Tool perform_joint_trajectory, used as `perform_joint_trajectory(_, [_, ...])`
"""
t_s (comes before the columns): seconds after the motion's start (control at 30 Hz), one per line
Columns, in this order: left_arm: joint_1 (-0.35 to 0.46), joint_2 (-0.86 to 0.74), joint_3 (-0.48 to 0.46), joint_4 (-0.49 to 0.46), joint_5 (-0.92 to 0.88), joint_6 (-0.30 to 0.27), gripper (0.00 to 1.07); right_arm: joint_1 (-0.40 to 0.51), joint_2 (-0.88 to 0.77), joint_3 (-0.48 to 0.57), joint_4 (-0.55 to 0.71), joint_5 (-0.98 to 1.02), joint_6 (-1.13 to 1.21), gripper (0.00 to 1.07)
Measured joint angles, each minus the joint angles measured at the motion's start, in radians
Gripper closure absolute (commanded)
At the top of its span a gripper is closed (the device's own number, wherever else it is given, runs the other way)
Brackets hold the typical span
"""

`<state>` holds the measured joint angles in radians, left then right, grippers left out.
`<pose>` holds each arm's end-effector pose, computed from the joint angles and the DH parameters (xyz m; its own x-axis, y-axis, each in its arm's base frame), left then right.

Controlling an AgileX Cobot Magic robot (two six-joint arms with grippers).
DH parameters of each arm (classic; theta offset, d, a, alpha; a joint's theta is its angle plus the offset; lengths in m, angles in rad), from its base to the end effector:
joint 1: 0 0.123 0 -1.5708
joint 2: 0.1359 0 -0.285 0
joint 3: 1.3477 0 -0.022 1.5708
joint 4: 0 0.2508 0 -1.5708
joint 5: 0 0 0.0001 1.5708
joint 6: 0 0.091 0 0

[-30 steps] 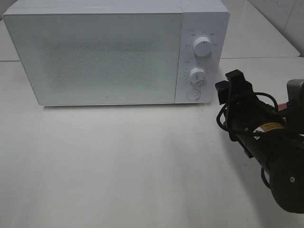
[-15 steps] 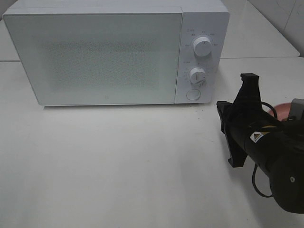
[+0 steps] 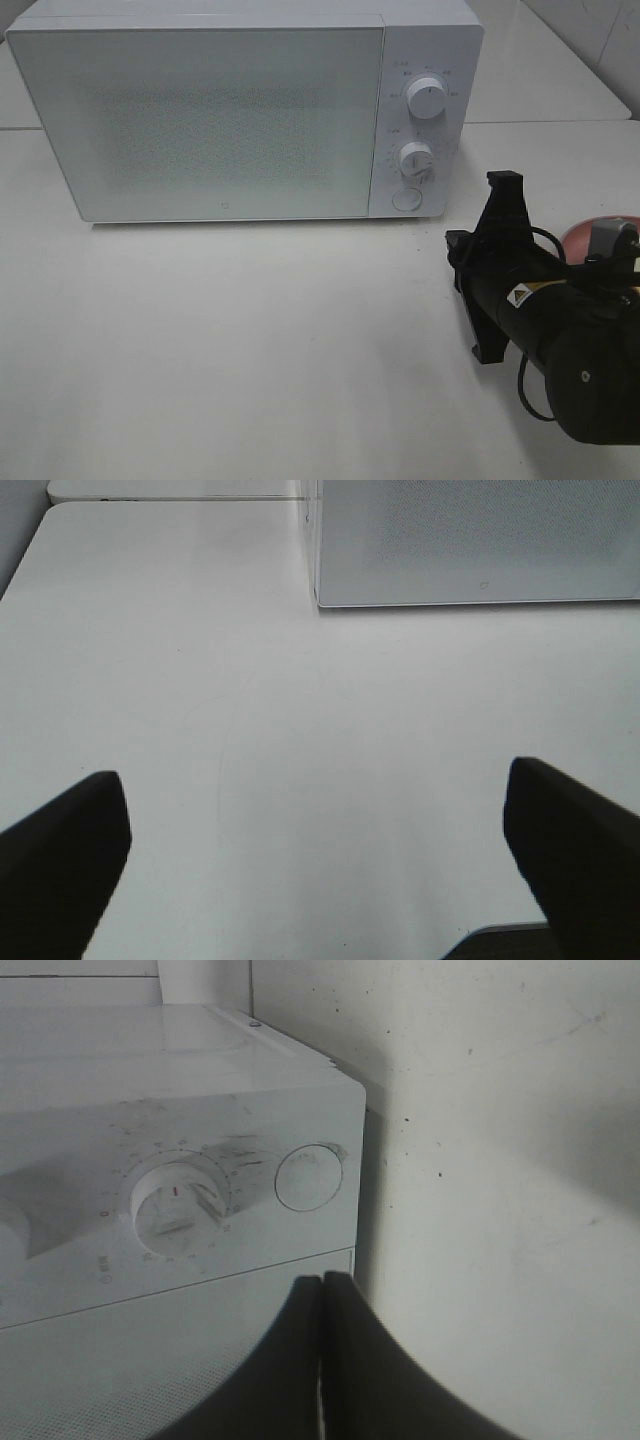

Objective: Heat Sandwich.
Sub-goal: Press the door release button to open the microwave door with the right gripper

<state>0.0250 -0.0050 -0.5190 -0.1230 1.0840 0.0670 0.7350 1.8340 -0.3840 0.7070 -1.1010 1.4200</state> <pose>-0.0089 -0.0101 0.2811 -0.4518 -0.0021 -0.8921 0.0760 0.9963 -0.0408 0.2229 0.1305 0.1171 -0.0846 0.9964 -0.0091 0.3011 0.0343 0.9530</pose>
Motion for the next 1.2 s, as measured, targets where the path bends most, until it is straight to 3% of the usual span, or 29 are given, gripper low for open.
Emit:
perform_joint_trajectory(0.27, [0.000,0.000,0.000,0.000,0.000,0.000,0.10,-0.027,0.061,-0.056,-0.020,0.007,0.000,1.07])
perform_joint_trajectory(0.73, [0.000,0.000,0.000,0.000,0.000,0.000,0.10,-0.165,0.123,-0.211,-0.104,0.140,-0.075,1.07])
perform_joint_trajectory(1.2, [0.000,0.000,0.000,0.000,0.000,0.000,0.10,-0.185,0.248,-0.369,-0.142,0.177,-0.079,1.07])
